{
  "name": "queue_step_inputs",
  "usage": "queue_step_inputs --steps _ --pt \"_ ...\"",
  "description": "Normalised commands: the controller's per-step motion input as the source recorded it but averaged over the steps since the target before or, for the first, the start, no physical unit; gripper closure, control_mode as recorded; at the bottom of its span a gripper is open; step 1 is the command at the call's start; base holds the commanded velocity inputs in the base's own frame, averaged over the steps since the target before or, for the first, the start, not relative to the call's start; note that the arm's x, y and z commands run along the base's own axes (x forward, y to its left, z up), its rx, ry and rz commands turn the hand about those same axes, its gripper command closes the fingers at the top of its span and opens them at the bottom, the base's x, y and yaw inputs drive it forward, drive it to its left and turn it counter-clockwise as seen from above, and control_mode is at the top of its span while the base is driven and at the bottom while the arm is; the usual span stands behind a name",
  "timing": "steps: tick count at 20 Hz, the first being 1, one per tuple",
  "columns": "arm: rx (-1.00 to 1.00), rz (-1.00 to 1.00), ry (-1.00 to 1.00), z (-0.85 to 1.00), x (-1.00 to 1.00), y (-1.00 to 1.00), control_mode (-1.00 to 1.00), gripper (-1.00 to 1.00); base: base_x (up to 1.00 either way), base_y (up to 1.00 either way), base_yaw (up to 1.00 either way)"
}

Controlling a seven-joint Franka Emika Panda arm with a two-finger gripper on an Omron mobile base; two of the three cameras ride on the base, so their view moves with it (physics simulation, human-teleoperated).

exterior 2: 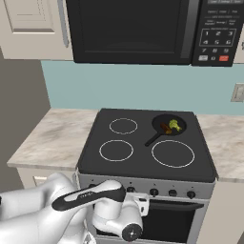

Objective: Put the sweet potato and broccoli in the pan. Then turn on the rear right burner and set the heat to medium.

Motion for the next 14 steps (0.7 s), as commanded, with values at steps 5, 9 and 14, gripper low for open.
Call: queue_step_inputs --steps 5,9,14 --pt "0.0 -0.04 0.0 -0.04 0.1 0.37 -1.0 -1.0 0.0 0.0 0.0" --pt "0.0 0.0 0.0 -0.08 0.17 0.4 -1.0 -1.0 0.0 0.0 0.0" --pt "0.0 0.0 0.0 -0.15 0.2 0.28 -1.0 -1.0 0.0 0.0 0.0"
